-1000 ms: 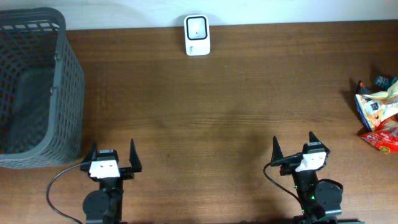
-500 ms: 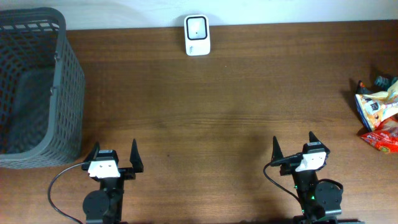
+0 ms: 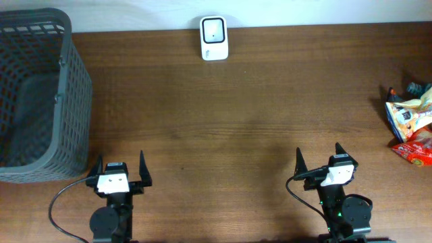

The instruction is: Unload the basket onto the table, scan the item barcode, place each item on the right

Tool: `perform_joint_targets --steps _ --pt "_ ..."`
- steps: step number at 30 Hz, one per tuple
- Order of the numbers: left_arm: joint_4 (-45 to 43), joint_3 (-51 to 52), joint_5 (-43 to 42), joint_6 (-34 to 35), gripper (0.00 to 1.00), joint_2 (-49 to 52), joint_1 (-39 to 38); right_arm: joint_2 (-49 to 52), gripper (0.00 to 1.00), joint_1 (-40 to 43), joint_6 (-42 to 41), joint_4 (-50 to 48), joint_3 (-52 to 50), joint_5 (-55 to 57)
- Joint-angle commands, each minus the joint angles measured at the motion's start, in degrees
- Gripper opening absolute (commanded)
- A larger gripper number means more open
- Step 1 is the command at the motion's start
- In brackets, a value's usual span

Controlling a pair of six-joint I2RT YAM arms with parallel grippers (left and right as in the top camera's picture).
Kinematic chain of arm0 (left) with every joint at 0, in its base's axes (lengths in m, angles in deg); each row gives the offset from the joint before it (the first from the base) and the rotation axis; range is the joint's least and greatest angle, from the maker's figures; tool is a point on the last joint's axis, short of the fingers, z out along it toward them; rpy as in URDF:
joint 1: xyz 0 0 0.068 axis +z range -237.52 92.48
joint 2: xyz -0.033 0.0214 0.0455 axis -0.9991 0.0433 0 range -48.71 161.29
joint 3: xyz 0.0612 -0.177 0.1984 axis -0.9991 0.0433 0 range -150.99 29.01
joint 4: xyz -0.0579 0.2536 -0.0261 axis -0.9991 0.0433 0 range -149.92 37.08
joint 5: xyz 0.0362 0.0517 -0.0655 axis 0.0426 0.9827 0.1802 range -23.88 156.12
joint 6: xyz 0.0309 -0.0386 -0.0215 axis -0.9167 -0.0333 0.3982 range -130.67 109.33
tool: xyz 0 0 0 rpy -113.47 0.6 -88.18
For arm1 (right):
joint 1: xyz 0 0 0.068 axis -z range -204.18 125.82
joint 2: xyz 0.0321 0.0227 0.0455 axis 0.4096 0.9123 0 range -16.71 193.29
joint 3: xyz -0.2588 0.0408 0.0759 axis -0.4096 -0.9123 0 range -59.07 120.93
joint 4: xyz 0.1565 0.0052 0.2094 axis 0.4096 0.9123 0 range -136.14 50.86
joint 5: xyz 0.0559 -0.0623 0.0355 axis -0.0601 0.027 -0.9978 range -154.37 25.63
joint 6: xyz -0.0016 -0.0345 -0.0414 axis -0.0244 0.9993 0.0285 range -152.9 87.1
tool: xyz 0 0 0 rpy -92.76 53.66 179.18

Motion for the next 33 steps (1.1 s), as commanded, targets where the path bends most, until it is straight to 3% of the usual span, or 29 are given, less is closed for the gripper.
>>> perform_joint_targets --steps 1,33 --pt "-0.07 0.37 2.56 0.83 0.99 -0.50 0.24 -0.37 0.98 -0.26 -0.20 0.09 -0.52 0.72" --pt "-0.13 0.35 0.11 1.68 0.99 -0.46 0.24 -0.39 0.98 -0.24 0.15 0.17 -0.52 2.73"
